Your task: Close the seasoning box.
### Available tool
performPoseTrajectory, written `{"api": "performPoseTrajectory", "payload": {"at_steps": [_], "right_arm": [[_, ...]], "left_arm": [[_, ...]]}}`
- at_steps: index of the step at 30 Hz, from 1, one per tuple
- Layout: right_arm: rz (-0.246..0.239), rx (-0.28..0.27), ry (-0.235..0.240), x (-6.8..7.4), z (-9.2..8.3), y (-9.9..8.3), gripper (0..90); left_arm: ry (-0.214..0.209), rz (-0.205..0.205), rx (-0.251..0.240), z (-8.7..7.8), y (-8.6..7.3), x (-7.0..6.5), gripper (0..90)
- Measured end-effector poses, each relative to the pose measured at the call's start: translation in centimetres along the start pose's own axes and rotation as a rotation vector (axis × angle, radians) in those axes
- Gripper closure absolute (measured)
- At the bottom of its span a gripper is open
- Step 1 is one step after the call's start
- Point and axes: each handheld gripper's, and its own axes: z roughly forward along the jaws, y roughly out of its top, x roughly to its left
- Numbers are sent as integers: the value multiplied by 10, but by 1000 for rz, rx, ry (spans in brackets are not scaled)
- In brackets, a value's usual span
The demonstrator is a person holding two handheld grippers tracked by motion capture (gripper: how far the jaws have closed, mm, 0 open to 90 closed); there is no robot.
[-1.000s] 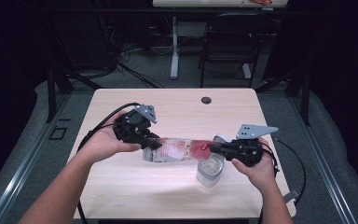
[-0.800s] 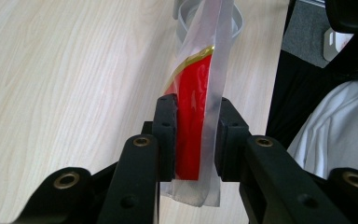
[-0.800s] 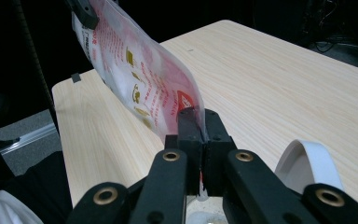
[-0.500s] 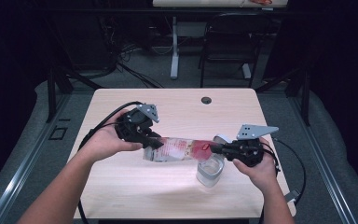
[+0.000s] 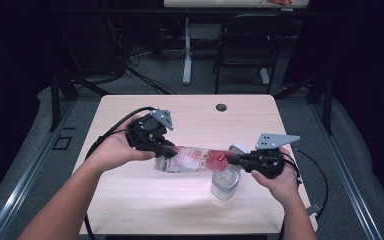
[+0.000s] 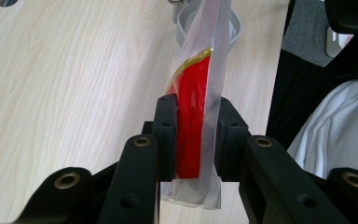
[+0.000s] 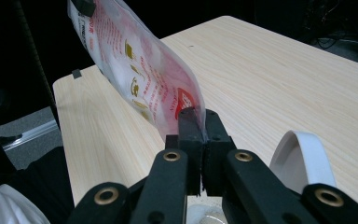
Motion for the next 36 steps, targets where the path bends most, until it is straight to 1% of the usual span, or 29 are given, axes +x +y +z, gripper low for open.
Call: {"api": "performPoseTrajectory", "payload": {"at_steps": [3, 5, 7, 18, 19, 23, 32, 36], "right_arm": [[0, 0, 2, -1, 0, -1, 893], [2, 2, 4, -1, -1, -1, 893], [1, 4, 6, -1, -1, -1, 893], [2, 10, 5, -3, -3, -2, 893], [2, 10, 5, -3, -3, -3, 894], [0, 14, 6, -3, -4, -3, 893], [3, 15, 2, -4, -4, -3, 892], [11, 5, 7, -5, -3, -4, 891]], "left_arm": [[1, 1, 5, 0, 2, -1, 745], [1, 9, 11, -1, 4, -1, 746], [1, 3, 9, -1, 5, -2, 747], [0, 12, 12, -2, 10, -2, 752], [-1, 7, 11, -2, 11, -2, 752], [0, 15, 16, -2, 12, -1, 753], [-2, 10, 14, -2, 13, -1, 752], [-1, 13, 9, -2, 14, 0, 752]]}}
